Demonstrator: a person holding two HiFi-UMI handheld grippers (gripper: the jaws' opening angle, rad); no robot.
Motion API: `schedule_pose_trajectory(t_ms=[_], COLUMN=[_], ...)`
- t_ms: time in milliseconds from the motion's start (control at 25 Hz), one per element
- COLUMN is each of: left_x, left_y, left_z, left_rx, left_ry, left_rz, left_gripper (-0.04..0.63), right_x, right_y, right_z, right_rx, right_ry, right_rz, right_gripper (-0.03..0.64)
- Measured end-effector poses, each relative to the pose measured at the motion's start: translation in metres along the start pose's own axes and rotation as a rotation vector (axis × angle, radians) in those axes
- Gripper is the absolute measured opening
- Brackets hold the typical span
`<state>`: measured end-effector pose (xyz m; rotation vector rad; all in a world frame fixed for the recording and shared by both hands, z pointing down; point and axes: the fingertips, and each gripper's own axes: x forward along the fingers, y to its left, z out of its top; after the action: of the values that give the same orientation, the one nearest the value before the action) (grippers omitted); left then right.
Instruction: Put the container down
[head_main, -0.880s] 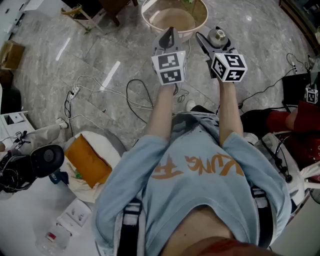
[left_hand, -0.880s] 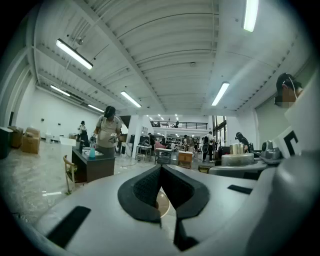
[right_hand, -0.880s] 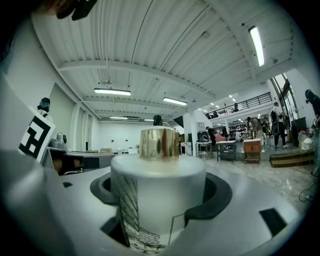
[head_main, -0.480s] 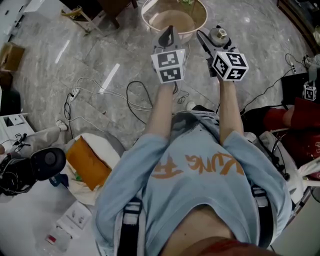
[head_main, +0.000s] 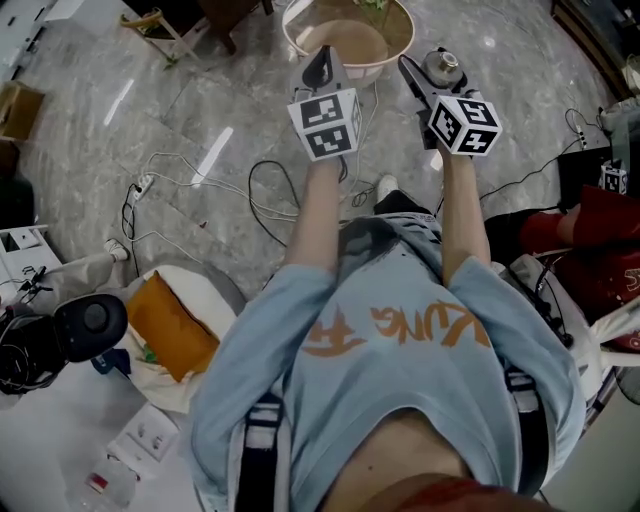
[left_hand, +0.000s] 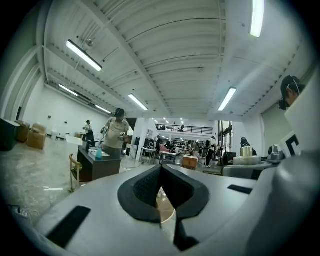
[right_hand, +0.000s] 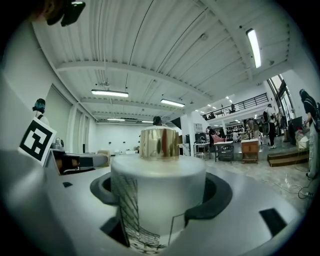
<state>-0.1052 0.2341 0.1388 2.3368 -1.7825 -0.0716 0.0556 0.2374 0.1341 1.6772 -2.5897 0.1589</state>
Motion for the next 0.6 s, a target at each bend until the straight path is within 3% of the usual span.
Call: schedule_pose_trajectory(t_ms=[600], left_x=[0.027], left_y=[0.019], left_z=[0.005], left_rx=[-0.015], left_ry=[-0.027], left_rz=[0.006], left_gripper=[0.025], right_x=[0.031], right_y=[-0.009], right_z=[0.009], right_rx=[-0.017], right_ry=[-0.020], right_rz=[0.012], right_gripper=[0.359])
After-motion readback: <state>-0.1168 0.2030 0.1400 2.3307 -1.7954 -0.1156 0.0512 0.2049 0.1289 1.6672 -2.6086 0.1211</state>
